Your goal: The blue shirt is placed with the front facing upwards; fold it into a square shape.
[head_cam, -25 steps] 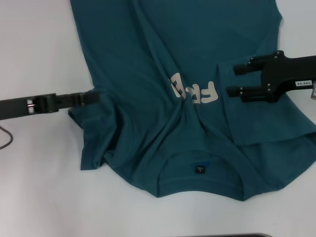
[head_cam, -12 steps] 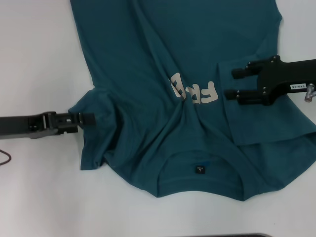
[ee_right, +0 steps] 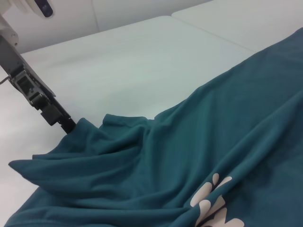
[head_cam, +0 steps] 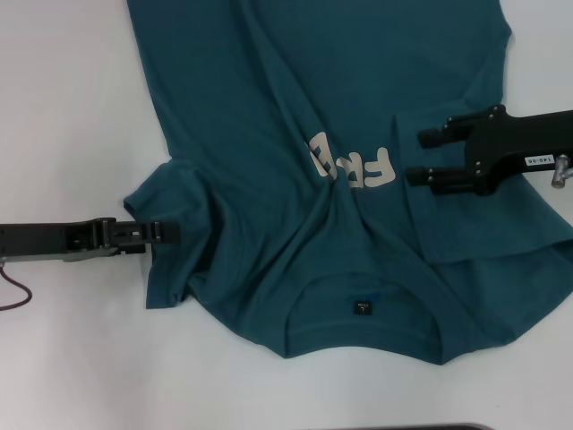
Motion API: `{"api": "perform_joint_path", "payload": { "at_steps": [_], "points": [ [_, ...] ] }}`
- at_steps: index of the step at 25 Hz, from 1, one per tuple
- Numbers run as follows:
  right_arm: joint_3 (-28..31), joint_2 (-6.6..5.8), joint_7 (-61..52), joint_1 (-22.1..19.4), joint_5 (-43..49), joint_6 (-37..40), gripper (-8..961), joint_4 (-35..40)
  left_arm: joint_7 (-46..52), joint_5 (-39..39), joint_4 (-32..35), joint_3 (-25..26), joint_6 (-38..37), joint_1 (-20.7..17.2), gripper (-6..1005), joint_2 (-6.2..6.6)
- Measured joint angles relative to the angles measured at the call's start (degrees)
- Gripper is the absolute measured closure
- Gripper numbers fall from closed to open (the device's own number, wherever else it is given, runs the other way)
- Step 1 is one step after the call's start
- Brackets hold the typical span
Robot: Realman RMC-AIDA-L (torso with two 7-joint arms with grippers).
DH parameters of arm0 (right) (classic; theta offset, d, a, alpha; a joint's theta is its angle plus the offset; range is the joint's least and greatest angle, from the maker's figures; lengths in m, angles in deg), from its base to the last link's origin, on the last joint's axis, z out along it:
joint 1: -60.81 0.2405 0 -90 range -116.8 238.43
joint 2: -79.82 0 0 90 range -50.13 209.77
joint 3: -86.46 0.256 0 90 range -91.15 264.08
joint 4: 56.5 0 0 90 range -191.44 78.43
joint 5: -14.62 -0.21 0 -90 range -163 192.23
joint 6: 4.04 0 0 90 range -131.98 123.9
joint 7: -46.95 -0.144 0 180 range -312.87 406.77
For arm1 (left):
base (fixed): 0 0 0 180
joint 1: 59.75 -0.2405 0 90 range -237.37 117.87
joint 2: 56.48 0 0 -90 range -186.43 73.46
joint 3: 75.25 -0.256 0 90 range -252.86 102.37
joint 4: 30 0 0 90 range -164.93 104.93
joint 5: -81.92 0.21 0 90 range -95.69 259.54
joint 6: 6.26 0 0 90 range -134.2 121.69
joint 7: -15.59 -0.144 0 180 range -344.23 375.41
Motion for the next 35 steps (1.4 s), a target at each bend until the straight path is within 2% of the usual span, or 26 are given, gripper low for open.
{"api": "perform_joint_path", "payload": {
  "at_steps": [15, 21, 26, 35],
  "points": [
    [-0.02, 0.26, 0.21, -0.04, 0.44, -0.14, 327, -0.35, -1.37, 1.24, 0.26, -0.45, 2.23, 1.31, 97, -1.47],
    [-0.02, 0.38, -0.01, 0.02, 1.00, -0.07, 327, -0.47, -1.02, 1.33, 0.94, -0.40, 2.46, 2.02, 221, -1.47],
    [-0.02, 0.44, -0.07, 0.02, 1.04, -0.01, 327, -0.50, -0.04, 3.08, 1.07, -0.47, 2.30, 2.49, 445, -1.61],
    [0.03, 0.44, -1.28, -0.07, 1.05, 0.04, 327, -0.29, 1.61, 2.91, -0.53, 0.11, 1.69, 2.55, 635, -1.88]
  ]
}}
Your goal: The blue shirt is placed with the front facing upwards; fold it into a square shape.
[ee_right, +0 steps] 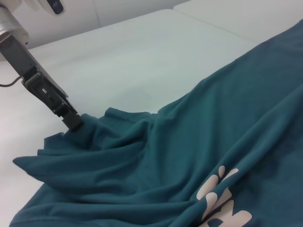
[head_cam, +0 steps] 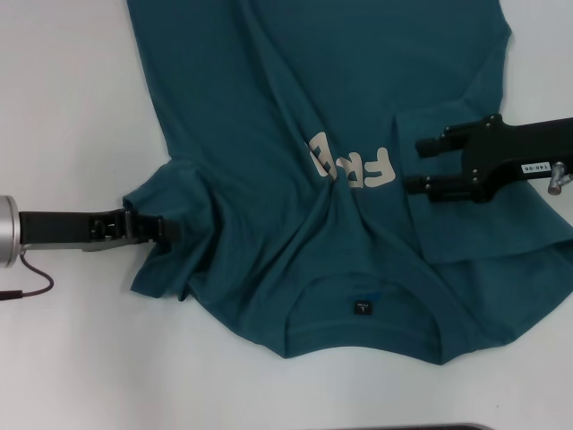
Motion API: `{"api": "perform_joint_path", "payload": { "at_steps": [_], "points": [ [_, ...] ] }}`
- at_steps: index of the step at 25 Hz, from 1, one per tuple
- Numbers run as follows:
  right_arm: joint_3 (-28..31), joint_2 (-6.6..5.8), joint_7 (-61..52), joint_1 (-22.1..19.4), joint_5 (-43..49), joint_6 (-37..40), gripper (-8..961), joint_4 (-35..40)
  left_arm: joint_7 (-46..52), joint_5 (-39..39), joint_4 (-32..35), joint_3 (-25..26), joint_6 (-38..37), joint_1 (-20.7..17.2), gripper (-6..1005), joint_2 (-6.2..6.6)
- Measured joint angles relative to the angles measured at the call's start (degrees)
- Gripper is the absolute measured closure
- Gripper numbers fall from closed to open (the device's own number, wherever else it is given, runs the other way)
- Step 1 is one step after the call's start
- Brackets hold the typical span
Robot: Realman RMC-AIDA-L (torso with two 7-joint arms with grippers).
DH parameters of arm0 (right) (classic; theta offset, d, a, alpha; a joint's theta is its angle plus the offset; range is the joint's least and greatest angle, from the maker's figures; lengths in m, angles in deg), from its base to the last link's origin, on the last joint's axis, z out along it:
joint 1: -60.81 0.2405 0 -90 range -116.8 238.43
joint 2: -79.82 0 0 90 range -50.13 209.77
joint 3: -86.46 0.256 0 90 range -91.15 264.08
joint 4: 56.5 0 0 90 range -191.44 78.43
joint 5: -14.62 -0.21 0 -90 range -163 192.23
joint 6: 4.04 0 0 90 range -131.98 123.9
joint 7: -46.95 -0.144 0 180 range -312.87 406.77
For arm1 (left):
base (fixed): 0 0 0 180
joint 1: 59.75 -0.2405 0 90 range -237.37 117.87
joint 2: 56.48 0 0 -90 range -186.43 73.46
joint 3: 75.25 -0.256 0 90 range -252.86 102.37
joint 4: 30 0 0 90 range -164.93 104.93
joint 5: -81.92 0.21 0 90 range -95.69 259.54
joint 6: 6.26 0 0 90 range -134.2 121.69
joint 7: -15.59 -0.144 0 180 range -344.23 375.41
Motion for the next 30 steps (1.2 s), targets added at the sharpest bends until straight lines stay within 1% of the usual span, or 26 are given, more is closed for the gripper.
{"api": "perform_joint_path", "payload": {
  "at_steps": [2, 7, 8, 12, 21, 24, 25, 26, 28, 30],
  "points": [
    [-0.02, 0.00, -0.33, -0.02, 0.00, 0.02, 327, 0.01, 0.35, -0.19, -0.79, 0.06, -0.46, 0.12, 677, -0.24],
    [0.26, -0.10, -0.52, -0.09, 0.00, 0.08, 326, 0.26, 2.32, -0.23, -4.14, 0.10, -2.09, 0.44, 912, -1.06],
    [0.36, -0.15, -0.61, -0.11, 0.00, 0.08, 326, 0.27, 2.82, -0.24, -5.28, 0.09, -2.55, 0.47, 920, -1.36],
    [0.44, -0.35, -0.96, -0.16, -0.01, 0.06, 326, 0.32, 4.64, -0.24, -8.08, 0.09, -3.65, 0.53, 951, -1.82],
    [0.47, -0.70, -1.53, -0.06, 0.00, -0.20, 326, 0.43, 8.99, 0.23, -15.23, 0.17, -6.25, -0.62, 959, -1.76],
    [0.47, -0.71, -1.67, 0.07, -0.01, -0.25, 326, 0.43, 9.66, 0.51, -16.36, 0.33, -6.63, -0.67, 959, -1.49],
    [0.47, -0.71, -1.72, 0.07, -0.01, -0.27, 326, 0.43, 9.99, 0.76, -16.53, 0.70, -6.67, -0.69, 959, -1.09],
    [0.47, -0.71, -1.78, 0.08, 0.00, -0.31, 326, 0.43, 9.99, 0.76, -16.53, 0.70, -6.67, -0.69, 959, -1.09],
    [0.47, -0.71, -1.94, 0.09, -0.01, -0.33, 326, 0.43, 10.32, 1.22, -16.37, 1.81, -6.71, -0.70, 959, -0.38],
    [0.47, -0.73, -2.21, 0.14, -0.02, -0.31, 326, 0.43, 10.36, 1.37, -16.14, 2.67, -6.79, -0.71, 959, -0.07]
  ]
}}
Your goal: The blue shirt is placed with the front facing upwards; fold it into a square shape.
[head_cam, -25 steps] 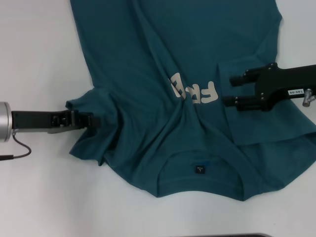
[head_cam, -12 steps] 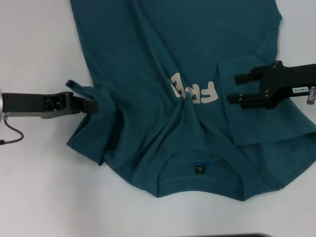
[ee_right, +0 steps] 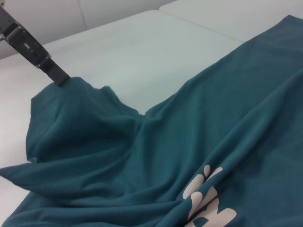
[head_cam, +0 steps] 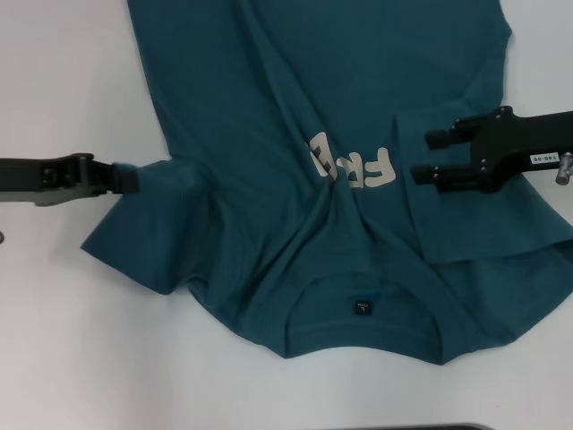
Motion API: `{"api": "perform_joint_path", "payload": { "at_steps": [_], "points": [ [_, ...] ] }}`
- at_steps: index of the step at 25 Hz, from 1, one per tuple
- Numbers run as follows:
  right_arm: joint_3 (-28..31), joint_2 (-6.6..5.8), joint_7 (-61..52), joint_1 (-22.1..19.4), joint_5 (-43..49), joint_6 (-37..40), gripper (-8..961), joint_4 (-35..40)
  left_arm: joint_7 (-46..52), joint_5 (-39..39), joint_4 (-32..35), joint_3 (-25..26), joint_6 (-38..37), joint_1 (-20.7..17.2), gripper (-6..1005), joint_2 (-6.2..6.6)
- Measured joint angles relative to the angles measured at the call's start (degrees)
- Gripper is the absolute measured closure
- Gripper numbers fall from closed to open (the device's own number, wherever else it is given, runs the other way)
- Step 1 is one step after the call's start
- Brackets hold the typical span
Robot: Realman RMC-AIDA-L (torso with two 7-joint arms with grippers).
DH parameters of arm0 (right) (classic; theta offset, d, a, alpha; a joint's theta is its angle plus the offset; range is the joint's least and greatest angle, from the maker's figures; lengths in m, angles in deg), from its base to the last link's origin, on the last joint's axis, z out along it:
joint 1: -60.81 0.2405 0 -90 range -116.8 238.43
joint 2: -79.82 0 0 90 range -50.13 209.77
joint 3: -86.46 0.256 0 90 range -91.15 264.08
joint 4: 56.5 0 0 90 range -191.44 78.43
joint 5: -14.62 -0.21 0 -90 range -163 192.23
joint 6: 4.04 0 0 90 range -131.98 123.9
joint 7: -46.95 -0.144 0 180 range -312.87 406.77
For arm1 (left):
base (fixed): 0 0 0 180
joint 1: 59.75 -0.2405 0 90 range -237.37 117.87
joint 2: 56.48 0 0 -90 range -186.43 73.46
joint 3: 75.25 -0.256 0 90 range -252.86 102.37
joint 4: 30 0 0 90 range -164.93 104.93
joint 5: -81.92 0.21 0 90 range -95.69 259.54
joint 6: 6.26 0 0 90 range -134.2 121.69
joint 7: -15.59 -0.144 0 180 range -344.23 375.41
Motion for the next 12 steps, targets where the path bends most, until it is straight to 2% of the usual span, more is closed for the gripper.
{"api": "perform_joint_path", "payload": {
  "at_steps": [8, 12],
  "points": [
    [0.17, -0.13, -0.30, 0.18, -0.33, 0.35, 326, -0.02, 0.01, 1.30, -0.38, 1.85, -0.73, -0.16, 960, 0.32],
    [0.72, -0.15, -0.38, 0.21, -0.34, 0.42, 327, -0.02, 0.01, 1.44, -0.59, 3.39, -1.26, -0.17, 960, 1.02]
  ]
}}
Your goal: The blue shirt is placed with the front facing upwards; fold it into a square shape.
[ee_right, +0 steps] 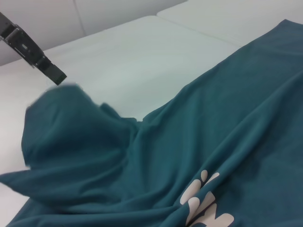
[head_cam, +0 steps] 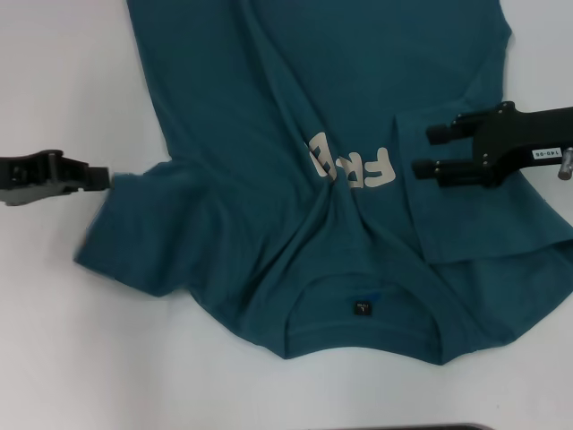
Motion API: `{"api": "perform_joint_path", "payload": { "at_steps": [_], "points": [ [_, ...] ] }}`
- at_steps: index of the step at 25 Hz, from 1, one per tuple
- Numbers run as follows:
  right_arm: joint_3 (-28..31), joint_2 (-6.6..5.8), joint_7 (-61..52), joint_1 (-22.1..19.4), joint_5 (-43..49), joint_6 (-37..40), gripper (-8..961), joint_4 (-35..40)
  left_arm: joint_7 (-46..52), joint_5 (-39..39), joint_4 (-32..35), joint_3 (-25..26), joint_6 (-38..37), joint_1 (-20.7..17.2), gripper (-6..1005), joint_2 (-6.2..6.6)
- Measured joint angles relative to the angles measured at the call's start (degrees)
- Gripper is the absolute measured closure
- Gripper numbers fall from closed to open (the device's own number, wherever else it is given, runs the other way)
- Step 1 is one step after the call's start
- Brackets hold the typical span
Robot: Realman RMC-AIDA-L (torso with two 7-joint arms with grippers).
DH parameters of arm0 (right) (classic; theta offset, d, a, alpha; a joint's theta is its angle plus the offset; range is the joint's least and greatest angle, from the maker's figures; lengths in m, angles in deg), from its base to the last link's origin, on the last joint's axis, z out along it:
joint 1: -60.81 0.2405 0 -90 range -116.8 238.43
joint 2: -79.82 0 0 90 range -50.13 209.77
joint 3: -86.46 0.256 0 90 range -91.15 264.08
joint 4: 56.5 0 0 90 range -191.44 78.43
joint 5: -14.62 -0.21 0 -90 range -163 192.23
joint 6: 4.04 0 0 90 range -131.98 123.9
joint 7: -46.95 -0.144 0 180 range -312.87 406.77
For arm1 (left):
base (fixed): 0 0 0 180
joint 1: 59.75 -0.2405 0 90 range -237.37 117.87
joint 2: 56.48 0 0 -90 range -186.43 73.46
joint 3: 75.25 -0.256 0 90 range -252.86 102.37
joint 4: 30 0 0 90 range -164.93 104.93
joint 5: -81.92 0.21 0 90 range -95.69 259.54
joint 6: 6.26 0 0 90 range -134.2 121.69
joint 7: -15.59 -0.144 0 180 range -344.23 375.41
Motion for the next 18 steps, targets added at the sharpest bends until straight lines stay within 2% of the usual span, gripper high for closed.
{"api": "perform_joint_path", "payload": {
  "at_steps": [7, 13, 18],
  "points": [
    [0.08, -0.16, -0.71, 0.03, -0.03, 0.08, 327, 0.00, 0.00, 1.47, -0.27, 1.50, -0.50, 0.00, 960, 0.50],
    [0.90, -0.19, -0.79, 0.12, -0.08, 0.23, 326, 0.01, -2.19, 1.20, 0.66, 1.08, -1.20, 0.13, 960, -0.26],
    [1.55, -0.17, -0.42, 0.19, -0.08, 0.24, 326, 0.12, -3.86, 0.17, 3.73, 1.60, -2.39, 0.42, 960, -0.07]
  ]
}}
